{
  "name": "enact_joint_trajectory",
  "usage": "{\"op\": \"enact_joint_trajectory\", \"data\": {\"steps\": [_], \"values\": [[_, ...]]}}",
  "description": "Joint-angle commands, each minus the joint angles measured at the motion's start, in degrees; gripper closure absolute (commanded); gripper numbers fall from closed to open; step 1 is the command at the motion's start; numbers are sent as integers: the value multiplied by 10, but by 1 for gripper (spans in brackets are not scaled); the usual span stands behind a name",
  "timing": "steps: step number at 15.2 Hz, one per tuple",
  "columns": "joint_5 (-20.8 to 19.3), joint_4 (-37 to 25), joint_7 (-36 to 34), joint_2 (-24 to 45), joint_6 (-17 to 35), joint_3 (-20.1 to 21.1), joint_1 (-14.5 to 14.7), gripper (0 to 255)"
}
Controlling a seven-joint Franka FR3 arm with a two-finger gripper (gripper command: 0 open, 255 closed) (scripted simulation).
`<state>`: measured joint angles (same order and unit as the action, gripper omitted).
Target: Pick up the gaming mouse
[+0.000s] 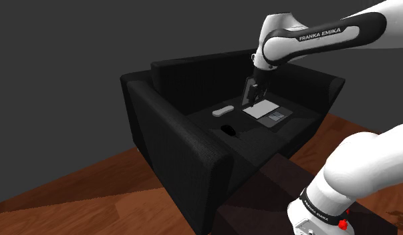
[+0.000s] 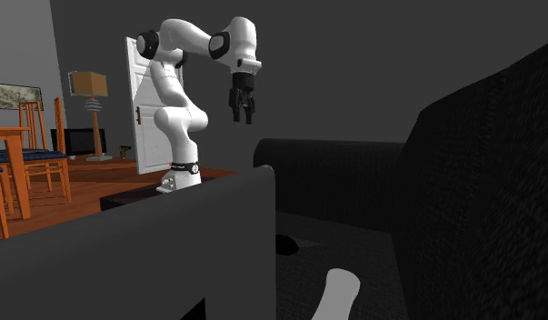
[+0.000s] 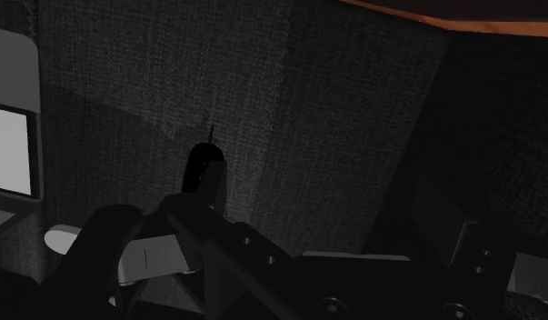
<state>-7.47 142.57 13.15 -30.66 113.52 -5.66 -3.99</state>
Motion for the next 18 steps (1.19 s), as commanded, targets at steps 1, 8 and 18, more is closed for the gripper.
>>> {"op": "enact_joint_trajectory", "data": {"steps": [1,8,18], "values": [[0,3,11,38,44,-14,-3,0],[24,-11,54,179,176,-56,-6,0],[142,-103,164,412,312,-77,-20,0]]}}
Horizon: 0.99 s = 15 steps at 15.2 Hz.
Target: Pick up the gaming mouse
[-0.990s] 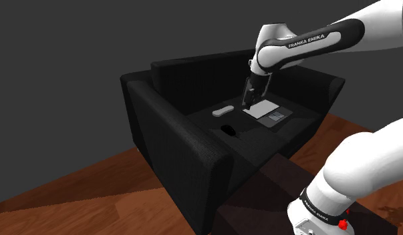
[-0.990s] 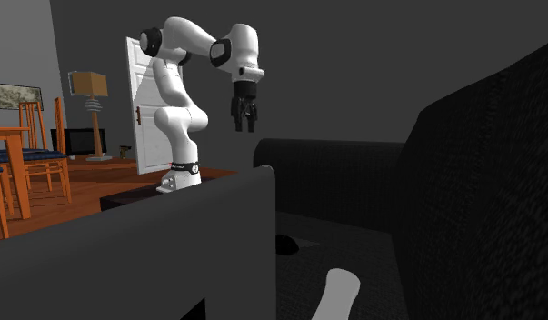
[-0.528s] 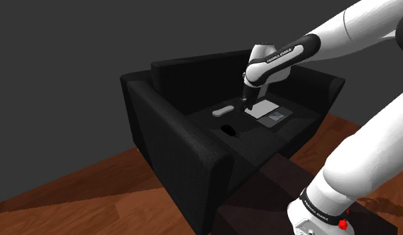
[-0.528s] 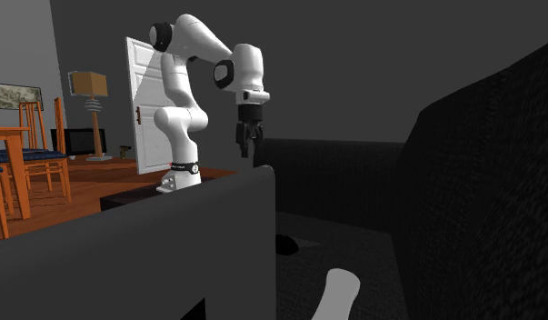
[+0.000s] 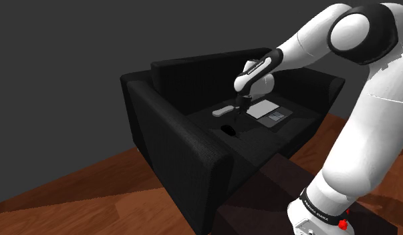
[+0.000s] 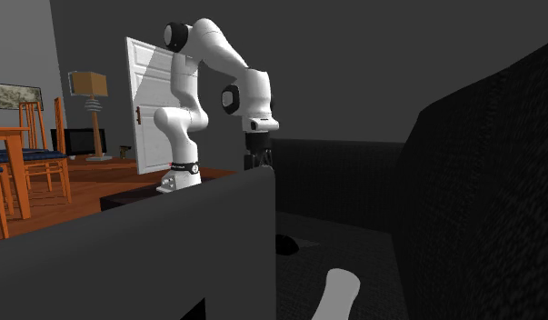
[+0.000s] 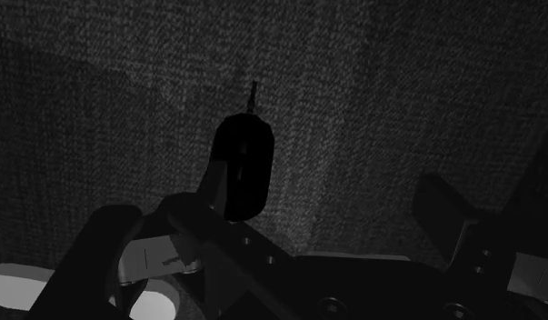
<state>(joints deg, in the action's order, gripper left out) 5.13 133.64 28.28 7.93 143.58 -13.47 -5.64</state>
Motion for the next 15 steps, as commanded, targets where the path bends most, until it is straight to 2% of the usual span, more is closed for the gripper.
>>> {"op": "enact_joint_trajectory", "data": {"steps": [1,6,10,15], "values": [[30,-27,25,49,20,5,-8,0],[92,-107,78,165,51,30,-43,0],[120,-176,103,248,61,52,-71,0],[130,-186,112,282,86,62,-79,0]]}}
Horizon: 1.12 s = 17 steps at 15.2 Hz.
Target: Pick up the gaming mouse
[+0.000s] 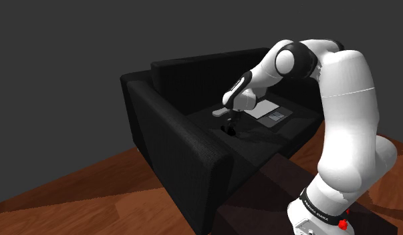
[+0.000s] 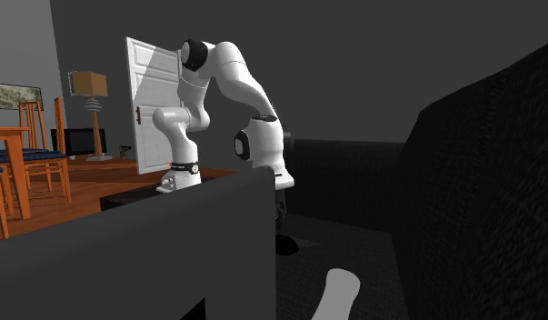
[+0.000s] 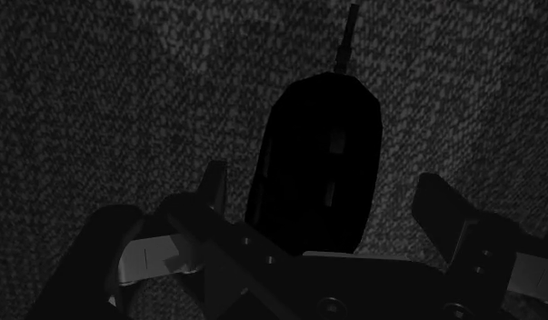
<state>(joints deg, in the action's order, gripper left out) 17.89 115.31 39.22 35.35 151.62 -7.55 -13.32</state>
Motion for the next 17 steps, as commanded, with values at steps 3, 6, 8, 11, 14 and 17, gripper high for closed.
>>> {"op": "enact_joint_trajectory", "data": {"steps": [3,6,8,11,14,17], "values": [[7,-8,7,26,18,8,-6,0],[7,-9,7,27,18,8,-6,255],[7,-10,8,27,18,8,-7,255],[7,-11,8,28,18,8,-7,255],[7,-8,7,26,18,8,-6,255],[2,-1,2,5,4,1,-1,255]]}}
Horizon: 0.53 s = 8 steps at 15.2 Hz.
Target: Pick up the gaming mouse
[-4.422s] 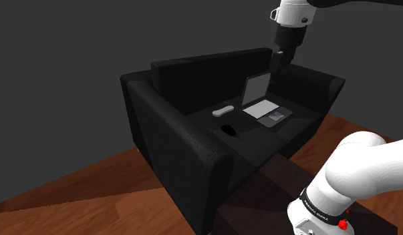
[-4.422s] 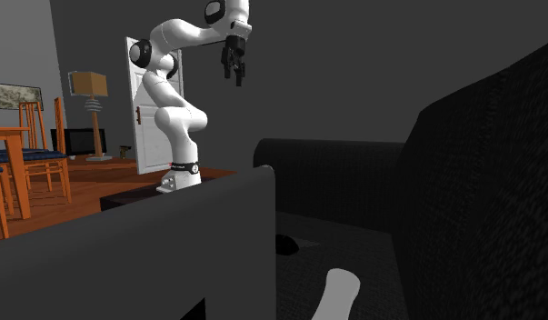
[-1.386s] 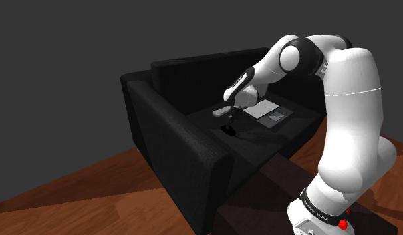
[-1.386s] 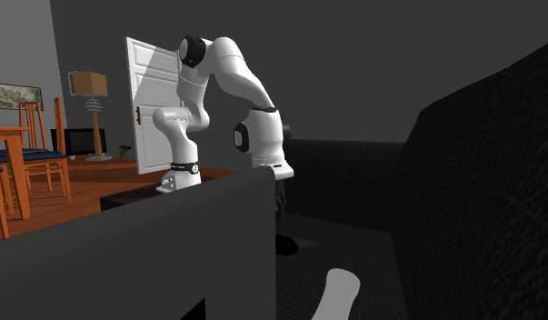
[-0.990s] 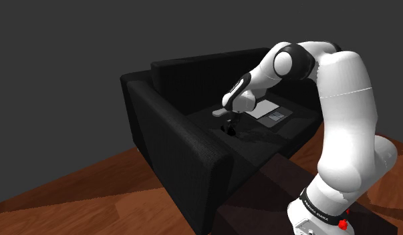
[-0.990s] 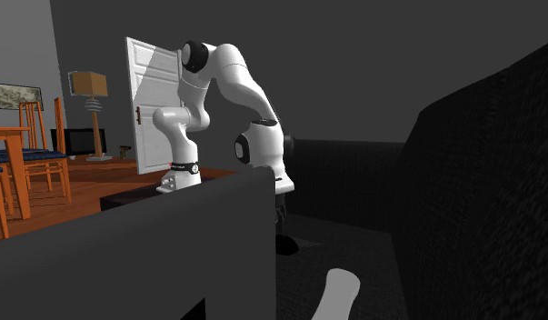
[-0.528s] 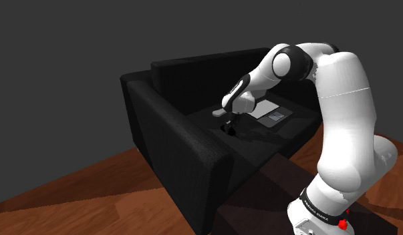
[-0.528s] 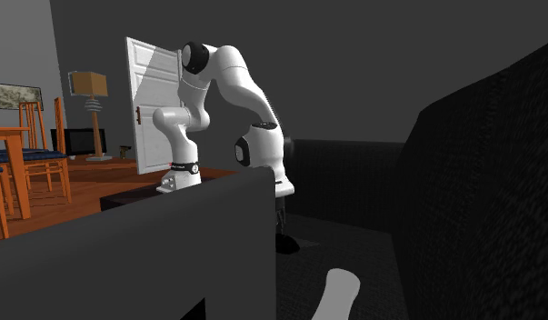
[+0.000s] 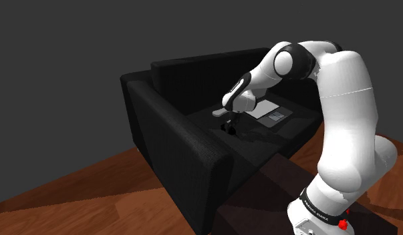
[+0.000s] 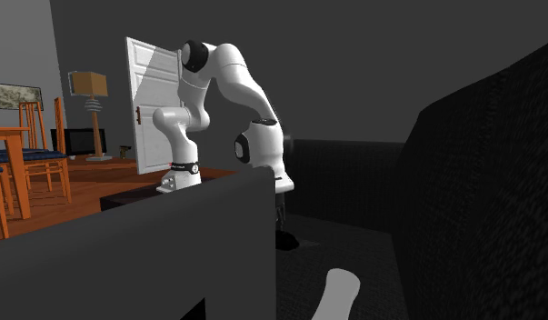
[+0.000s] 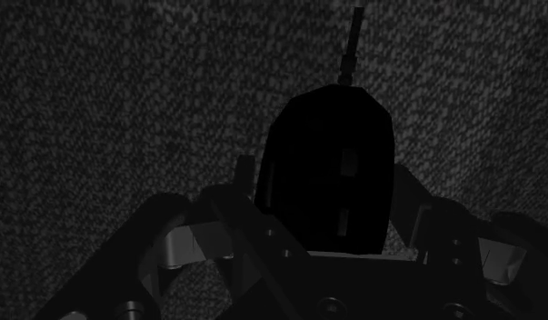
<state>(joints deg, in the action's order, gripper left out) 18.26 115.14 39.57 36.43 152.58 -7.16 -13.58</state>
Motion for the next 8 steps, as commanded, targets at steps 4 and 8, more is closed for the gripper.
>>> {"op": "enact_joint_trajectory", "data": {"steps": [4,8], "values": [[-10,8,-9,-33,-26,-10,7,255],[-19,14,-17,-60,-46,-18,13,255]]}}
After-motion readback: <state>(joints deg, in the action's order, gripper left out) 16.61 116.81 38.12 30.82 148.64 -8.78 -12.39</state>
